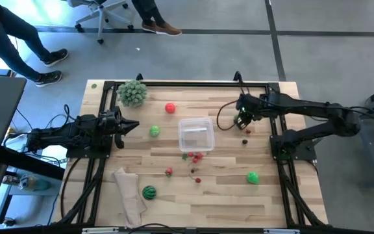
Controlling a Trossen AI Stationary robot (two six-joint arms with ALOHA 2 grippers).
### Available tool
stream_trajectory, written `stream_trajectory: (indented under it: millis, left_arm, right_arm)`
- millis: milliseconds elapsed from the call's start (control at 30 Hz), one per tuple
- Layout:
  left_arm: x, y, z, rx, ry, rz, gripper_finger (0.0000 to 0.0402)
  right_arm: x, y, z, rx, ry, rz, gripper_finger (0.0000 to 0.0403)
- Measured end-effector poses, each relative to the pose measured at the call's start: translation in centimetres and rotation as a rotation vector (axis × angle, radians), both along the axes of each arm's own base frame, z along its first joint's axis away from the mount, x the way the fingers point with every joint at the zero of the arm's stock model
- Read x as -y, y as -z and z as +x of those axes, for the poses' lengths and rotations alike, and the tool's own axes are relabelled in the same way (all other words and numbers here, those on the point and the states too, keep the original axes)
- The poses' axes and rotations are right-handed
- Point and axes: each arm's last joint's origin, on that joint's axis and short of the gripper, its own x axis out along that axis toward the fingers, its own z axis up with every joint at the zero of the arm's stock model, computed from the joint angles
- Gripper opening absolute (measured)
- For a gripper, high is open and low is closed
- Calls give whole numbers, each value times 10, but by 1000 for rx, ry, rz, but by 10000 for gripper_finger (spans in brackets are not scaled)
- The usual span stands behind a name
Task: Pick and placing Produce into tupperware
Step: Put the yellow pineapple into the transparent container
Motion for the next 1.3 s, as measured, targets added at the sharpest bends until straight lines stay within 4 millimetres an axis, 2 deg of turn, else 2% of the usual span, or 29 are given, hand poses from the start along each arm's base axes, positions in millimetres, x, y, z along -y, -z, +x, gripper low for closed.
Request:
stream_trajectory:
  millis: [233, 533, 900, 1300]
  left_arm:
    - [0, 0, 0, -1, 0, 0, 17]
    - [0, 0, 0, -4, 0, -1, 17]
    - [0, 4, 0, -36, -1, -9, 17]
    - [0, 4, 0, -36, 0, -9, 17]
  right_arm:
    - [25, 17, 10, -14, 22, 130, 228]
    - [46, 56, 27, -183, -1, 223, 227]
    - [55, 91, 42, -258, -22, 345, 227]
    - [61, 111, 49, -291, -23, 370, 227]
